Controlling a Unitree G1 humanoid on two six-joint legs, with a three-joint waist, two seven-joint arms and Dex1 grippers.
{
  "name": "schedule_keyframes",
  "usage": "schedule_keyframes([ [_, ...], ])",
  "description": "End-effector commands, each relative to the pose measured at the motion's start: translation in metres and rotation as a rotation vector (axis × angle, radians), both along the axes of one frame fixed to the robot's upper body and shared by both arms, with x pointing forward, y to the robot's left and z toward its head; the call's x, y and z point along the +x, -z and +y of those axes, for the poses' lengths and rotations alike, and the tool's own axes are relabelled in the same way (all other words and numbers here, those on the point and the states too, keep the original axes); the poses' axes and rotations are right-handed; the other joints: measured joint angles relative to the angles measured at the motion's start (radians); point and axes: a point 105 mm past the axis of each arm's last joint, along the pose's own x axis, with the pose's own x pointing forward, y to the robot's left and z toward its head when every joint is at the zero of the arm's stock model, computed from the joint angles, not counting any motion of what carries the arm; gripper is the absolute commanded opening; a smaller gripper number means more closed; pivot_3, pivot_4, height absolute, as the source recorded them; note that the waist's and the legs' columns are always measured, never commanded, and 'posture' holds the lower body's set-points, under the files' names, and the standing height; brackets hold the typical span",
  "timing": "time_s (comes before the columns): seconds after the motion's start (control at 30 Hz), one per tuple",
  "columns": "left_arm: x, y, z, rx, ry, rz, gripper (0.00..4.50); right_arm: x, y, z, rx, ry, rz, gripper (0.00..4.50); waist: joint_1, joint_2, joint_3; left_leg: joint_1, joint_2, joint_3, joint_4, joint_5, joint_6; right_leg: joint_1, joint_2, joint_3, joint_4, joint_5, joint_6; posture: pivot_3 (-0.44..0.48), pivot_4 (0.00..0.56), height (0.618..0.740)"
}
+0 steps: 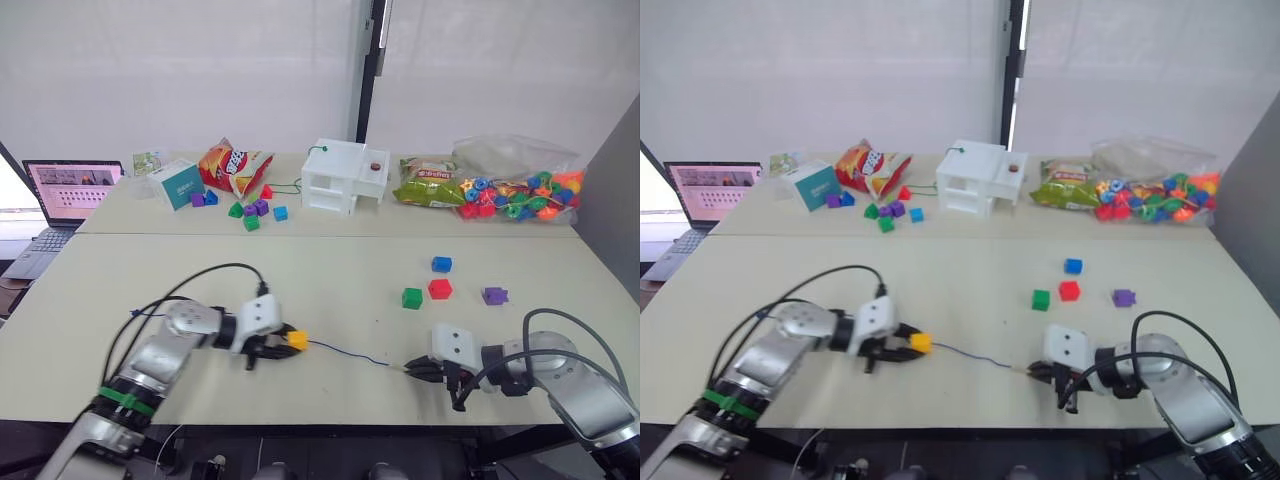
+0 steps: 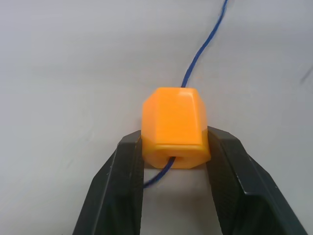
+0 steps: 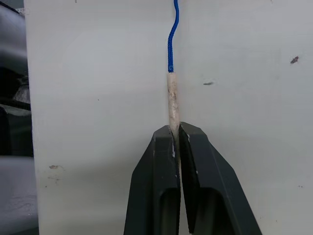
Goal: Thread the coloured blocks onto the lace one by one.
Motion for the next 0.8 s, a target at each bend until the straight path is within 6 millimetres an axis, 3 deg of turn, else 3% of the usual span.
schedule_keyframes([
  [0.03, 0.009, -0.001, 0.083, 0.130, -0.191, -0.008, 1.31, 0.000, -0.006, 0.002, -0.007, -0.025, -0.022, 0.00, -0.003, 0.000, 0.000, 0.000, 0.000, 0.000, 0.000, 0.000, 0.000, 0.000, 0.000, 0.000, 0.000, 0.000, 0.000, 0.000, 0.150, 0.740],
  [0.1, 0.011, -0.006, 0.112, 0.178, -0.250, -0.009, 1.31, 0.001, -0.005, 0.003, -0.009, -0.031, -0.021, 0.00, -0.007, 0.000, 0.000, 0.001, 0.001, 0.000, 0.000, 0.000, 0.000, 0.000, 0.001, 0.000, 0.000, 0.000, -0.001, 0.000, 0.150, 0.740],
  [0.3, 0.011, -0.012, 0.145, 0.253, -0.286, -0.026, 1.31, 0.005, -0.006, 0.006, -0.009, -0.047, -0.024, 0.00, -0.006, 0.000, 0.000, 0.000, 0.001, 0.002, 0.000, 0.000, 0.000, 0.000, 0.000, -0.001, 0.001, 0.000, -0.001, 0.000, 0.150, 0.740],
  [0.63, 0.010, -0.013, 0.144, 0.238, -0.260, -0.019, 1.31, 0.008, -0.008, 0.007, -0.014, -0.049, -0.029, 0.00, -0.008, 0.000, 0.000, 0.000, 0.001, 0.002, 0.000, 0.000, 0.000, 0.000, 0.001, -0.001, 0.002, 0.000, -0.001, 0.000, 0.150, 0.740],
  [0.7, 0.010, -0.018, 0.139, 0.199, -0.249, 0.018, 2.45, 0.008, -0.008, 0.007, -0.014, -0.048, -0.027, 0.00, -0.007, 0.000, 0.000, 0.000, 0.001, 0.002, 0.000, 0.000, 0.000, 0.000, 0.001, -0.001, 0.002, 0.000, -0.001, 0.000, 0.150, 0.740],
  [0.8, 0.012, -0.030, 0.130, 0.173, -0.221, 0.021, 3.35, 0.008, -0.007, 0.007, -0.014, -0.046, -0.026, 0.00, -0.007, 0.000, 0.000, -0.001, 0.001, 0.002, 0.000, 0.000, 0.000, -0.001, 0.001, -0.001, 0.002, -0.001, -0.001, 0.000, 0.150, 0.740],
])
